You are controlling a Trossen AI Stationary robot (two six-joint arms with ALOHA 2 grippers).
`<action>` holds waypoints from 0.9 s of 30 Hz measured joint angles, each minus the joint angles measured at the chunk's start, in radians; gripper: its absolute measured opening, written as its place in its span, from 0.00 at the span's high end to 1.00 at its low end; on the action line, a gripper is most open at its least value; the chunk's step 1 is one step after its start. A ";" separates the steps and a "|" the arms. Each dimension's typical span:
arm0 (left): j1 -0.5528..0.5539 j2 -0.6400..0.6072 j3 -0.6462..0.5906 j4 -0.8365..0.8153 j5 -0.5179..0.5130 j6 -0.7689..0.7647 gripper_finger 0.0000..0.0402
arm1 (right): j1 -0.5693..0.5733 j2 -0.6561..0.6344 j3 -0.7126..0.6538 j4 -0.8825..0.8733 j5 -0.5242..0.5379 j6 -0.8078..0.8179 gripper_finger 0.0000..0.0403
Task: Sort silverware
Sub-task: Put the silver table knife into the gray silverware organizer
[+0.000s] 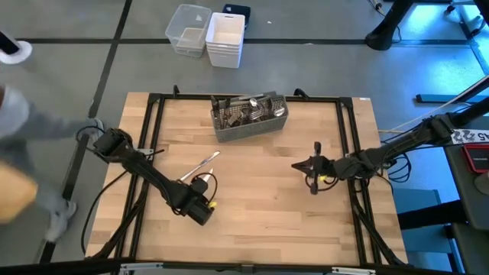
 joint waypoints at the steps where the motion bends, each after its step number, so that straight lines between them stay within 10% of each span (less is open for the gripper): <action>1: 0.002 -0.009 0.000 0.001 -0.002 0.010 0.68 | 0.000 0.000 -0.033 0.037 0.000 0.024 0.98; 10: 0.041 -0.041 0.001 -0.139 -0.026 0.024 0.68 | 0.000 0.000 -0.256 0.271 0.003 0.158 0.98; 27: 0.095 -0.040 -0.119 0.029 0.019 0.129 0.68 | 0.000 0.000 -0.273 0.273 -0.109 0.199 0.98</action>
